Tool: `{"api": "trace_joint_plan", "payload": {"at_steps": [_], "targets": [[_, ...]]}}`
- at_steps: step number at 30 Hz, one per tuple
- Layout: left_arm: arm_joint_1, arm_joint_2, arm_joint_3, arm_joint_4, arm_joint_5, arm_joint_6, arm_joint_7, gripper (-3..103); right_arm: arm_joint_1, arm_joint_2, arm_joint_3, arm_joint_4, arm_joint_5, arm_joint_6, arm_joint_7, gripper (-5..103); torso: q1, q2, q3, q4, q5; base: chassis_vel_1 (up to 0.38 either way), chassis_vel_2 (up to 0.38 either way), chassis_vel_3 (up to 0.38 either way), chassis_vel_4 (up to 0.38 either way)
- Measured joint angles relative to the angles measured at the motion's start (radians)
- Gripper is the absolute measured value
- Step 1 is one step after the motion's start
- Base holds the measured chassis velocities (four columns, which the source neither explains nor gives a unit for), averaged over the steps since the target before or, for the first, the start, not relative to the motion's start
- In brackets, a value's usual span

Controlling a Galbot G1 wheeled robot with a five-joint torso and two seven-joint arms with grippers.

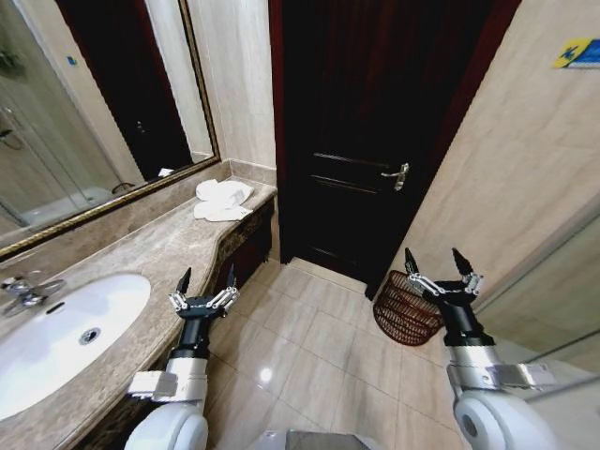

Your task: Discard the used towel into the hamper.

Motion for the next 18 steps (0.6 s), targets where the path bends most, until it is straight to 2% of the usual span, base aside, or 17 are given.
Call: {"api": "trace_joint_plan", "payload": {"at_steps": [18], "targets": [[0.008, 0.0, 0.005, 0.0, 0.001, -0.007, -0.003, 100, 0.004, -0.021, -0.008, -0.012, 0.001, 0.0, -0.008, 100, 0.0, 0.0, 0.0, 0.0, 0.0, -0.104, 0.109, 0.102, -0.104]]}}
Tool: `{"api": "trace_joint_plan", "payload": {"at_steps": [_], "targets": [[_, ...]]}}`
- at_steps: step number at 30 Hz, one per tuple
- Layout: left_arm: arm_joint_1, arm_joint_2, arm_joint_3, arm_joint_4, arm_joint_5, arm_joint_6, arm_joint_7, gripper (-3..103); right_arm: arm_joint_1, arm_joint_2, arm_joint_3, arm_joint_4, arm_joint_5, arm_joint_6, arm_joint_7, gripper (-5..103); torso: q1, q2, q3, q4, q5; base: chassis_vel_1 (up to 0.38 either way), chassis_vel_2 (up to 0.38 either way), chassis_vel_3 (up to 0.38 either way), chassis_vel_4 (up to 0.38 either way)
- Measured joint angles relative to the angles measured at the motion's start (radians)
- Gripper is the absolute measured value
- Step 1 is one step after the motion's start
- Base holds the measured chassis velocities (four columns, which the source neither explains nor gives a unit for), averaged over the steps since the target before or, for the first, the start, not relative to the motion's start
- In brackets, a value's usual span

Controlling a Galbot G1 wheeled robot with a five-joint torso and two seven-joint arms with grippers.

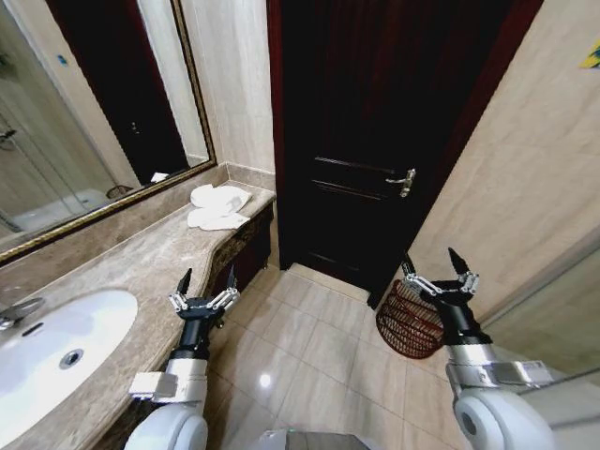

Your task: Discard the used towel into the hamper.

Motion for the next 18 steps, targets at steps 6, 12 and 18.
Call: {"api": "trace_joint_plan", "payload": {"at_steps": [6, 12, 18], "targets": [[-0.003, -0.001, -0.002, 0.0, -0.007, 0.001, -0.006, 100, 0.006, 0.003, -0.008, 0.001, -0.004, 0.0, -0.01, 100, 0.0, 0.0, 0.0, 0.0001, 0.0007, -0.117, 0.095, 0.111, -0.097], [-0.005, -0.001, -0.003, 0.0, -0.012, 0.003, -0.009, 100, 0.014, 0.006, -0.009, 0.0, -0.008, -0.001, -0.016, 100, 0.0, 0.0, 0.0, 0.0, 0.0004, -0.109, 0.111, 0.12, -0.111], [-0.007, 0.0, -0.003, 0.0, -0.015, 0.006, -0.01, 100, 0.012, 0.01, -0.012, 0.0, -0.013, 0.003, -0.025, 100, 0.0, 0.0, 0.0, -0.0001, 0.0001, -0.084, 0.084, 0.088, -0.088]]}}
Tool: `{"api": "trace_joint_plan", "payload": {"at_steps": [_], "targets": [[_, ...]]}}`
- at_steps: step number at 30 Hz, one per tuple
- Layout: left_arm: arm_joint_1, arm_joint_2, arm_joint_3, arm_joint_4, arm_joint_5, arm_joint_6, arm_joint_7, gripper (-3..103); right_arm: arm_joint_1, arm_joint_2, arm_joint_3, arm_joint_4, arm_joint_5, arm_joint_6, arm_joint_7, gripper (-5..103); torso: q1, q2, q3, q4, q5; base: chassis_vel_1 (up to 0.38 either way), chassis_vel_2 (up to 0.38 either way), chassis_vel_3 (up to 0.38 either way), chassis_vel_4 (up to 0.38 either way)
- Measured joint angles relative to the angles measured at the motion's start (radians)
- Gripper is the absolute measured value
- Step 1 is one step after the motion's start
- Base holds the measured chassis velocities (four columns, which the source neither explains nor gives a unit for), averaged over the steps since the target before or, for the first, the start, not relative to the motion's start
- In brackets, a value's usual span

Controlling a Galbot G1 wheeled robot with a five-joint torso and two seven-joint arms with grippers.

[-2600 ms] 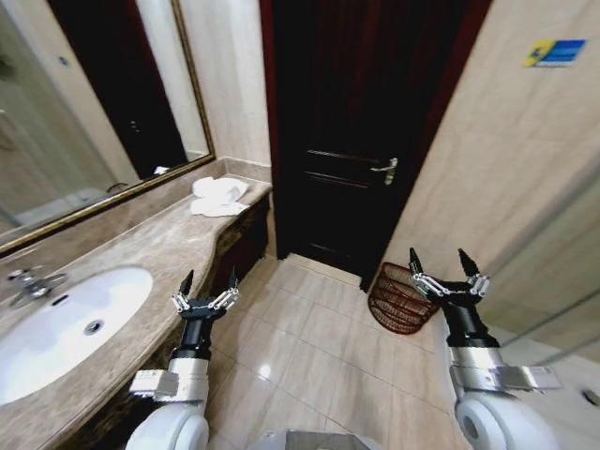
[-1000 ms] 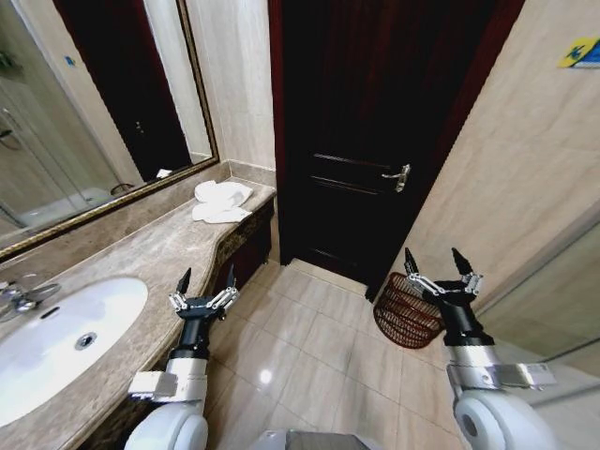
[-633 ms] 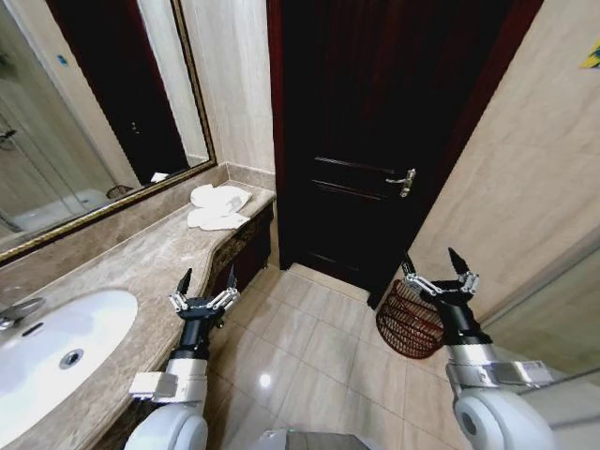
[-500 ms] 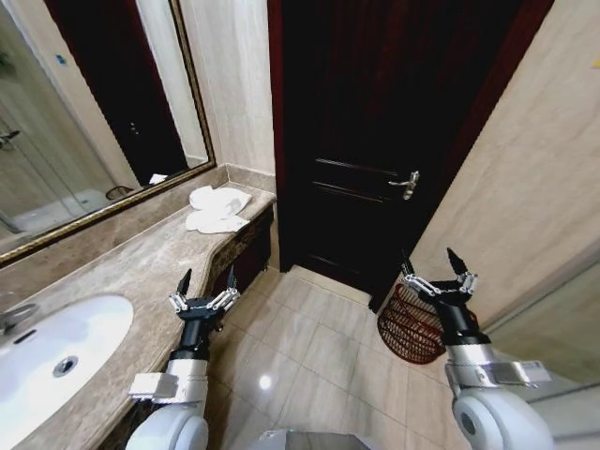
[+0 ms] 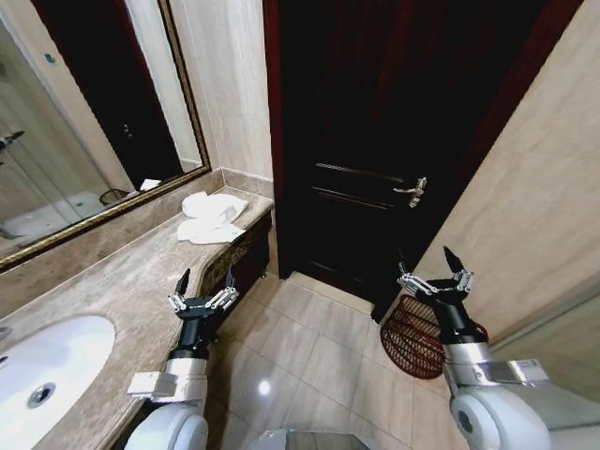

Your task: Discard the used towel into the hamper.

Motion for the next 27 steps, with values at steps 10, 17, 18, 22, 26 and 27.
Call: {"api": "trace_joint_plan", "payload": {"at_steps": [10, 17, 18, 22, 26, 27], "targets": [[0.0, 0.0, 0.003, 0.0, -0.002, 0.006, -0.005, 100, 0.003, -0.008, 0.001, -0.004, 0.011, 0.02, 0.007, 100, 0.0, 0.0, 0.0, -0.0001, -0.0001, -0.007, 0.011, 0.011, -0.009], [0.006, 0.0, 0.003, 0.0, -0.002, 0.006, -0.007, 100, 0.004, -0.011, 0.0, -0.002, 0.014, 0.02, 0.008, 100, 0.0, 0.0, 0.0, 0.0, -0.0001, 0.0, 0.0, 0.0, 0.0], [0.007, 0.0, 0.001, 0.0, -0.002, 0.007, -0.009, 100, 0.004, -0.011, 0.0, -0.002, 0.015, 0.02, 0.008, 100, 0.0, 0.0, 0.0, 0.0, 0.0, 0.054, 0.036, 0.033, 0.036], [0.009, 0.0, 0.0, 0.0, -0.001, 0.007, -0.01, 100, 0.006, -0.012, 0.003, -0.001, 0.018, 0.021, 0.008, 100, 0.0, 0.0, 0.0, 0.0, -0.0001, 0.016, 0.01, 0.011, 0.017], [0.011, 0.0, -0.003, 0.0, -0.001, 0.007, -0.014, 100, 0.006, -0.012, 0.004, 0.004, 0.021, 0.021, 0.008, 100, 0.0, 0.0, 0.0, 0.0, -0.0002, 0.077, 0.069, 0.076, 0.079], [0.011, 0.0, -0.005, 0.0, -0.001, 0.007, -0.017, 100, 0.005, -0.012, 0.004, 0.006, 0.021, 0.02, 0.008, 100, 0.0, 0.0, 0.0, 0.0, -0.0002, 0.081, 0.076, 0.074, 0.079]]}}
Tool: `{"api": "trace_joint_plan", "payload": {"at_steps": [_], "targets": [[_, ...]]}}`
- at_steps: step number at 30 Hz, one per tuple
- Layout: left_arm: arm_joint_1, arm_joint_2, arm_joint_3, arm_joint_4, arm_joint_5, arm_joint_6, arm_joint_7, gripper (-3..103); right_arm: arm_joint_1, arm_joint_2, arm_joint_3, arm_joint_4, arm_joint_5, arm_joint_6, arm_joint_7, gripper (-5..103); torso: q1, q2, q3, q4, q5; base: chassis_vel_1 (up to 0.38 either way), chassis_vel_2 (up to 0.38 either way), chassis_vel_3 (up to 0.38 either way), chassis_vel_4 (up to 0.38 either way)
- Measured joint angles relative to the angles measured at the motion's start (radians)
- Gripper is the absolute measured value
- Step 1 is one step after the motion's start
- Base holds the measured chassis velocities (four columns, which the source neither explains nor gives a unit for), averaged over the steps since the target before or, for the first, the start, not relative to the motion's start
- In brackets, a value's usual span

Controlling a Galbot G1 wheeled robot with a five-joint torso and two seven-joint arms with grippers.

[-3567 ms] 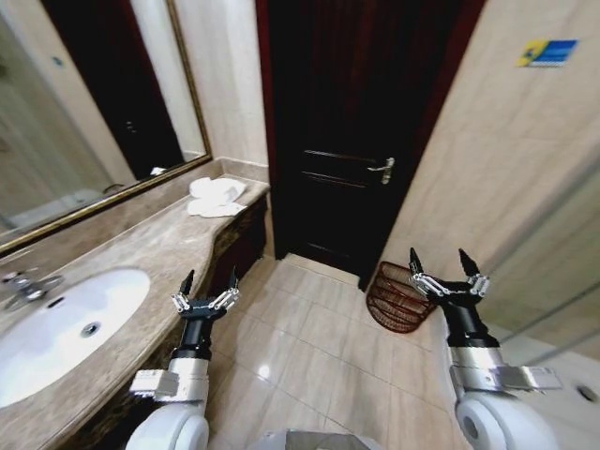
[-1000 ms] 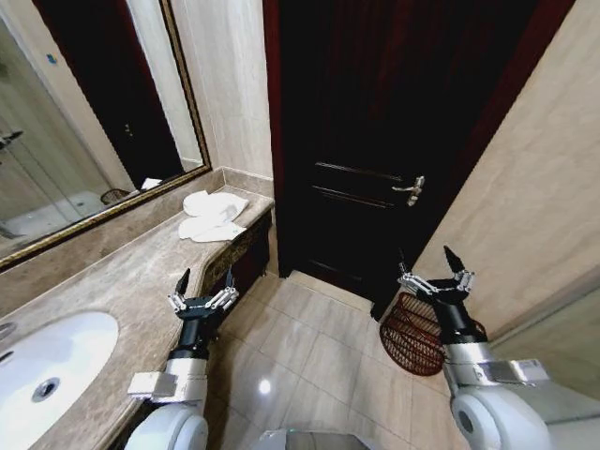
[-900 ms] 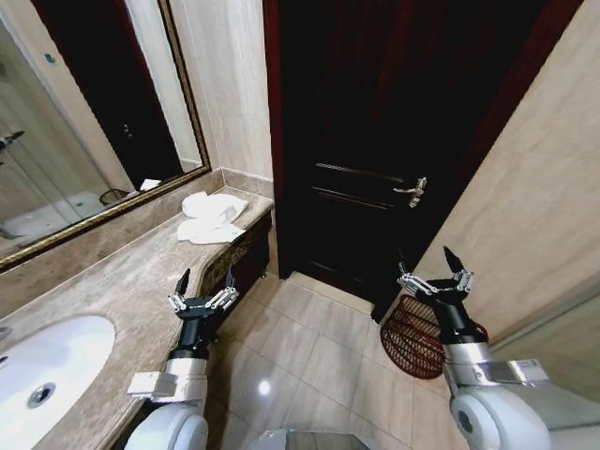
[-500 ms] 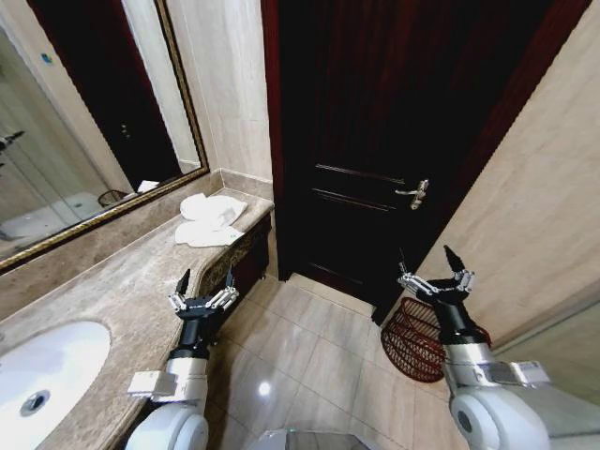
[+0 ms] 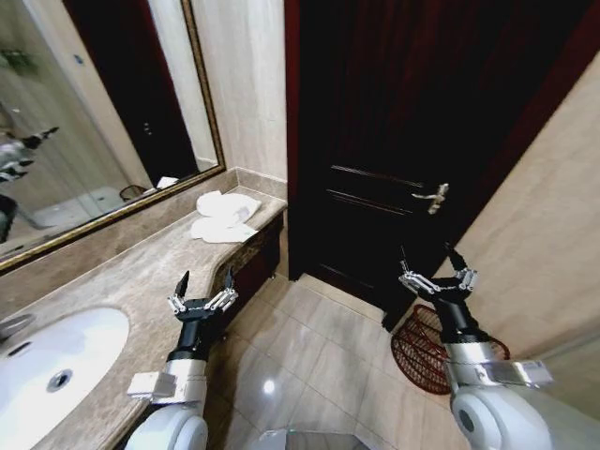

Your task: Discard the used towel into the hamper.

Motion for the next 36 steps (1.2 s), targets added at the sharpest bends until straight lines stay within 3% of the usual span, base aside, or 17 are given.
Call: {"api": "trace_joint_plan", "payload": {"at_steps": [11, 18, 36], "targets": [[-0.004, 0.0, -0.011, 0.0, 0.004, -0.002, -0.038, 100, -0.004, 0.002, 0.003, 0.007, -0.003, -0.022, -0.008, 100, 0.0, 0.0, 0.0, 0.0003, 0.0001, 0.109, 0.104, 0.108, 0.101], [-0.009, 0.0, -0.022, 0.0, 0.005, 0.022, -0.096, 100, -0.001, 0.004, 0.001, 0.006, -0.005, -0.021, -0.021, 100, 0.0, 0.0, 0.0, -0.0001, 0.0001, 0.018, 0.029, 0.031, 0.023], [-0.024, 0.0, -0.027, 0.002, 0.001, 0.062, -0.048, 100, -0.001, 0.014, 0.001, -0.006, -0.008, -0.011, -0.036, 100, 0.0, 0.0, 0.0, -0.0001, 0.0002, -0.088, 0.092, 0.091, -0.088]]}}
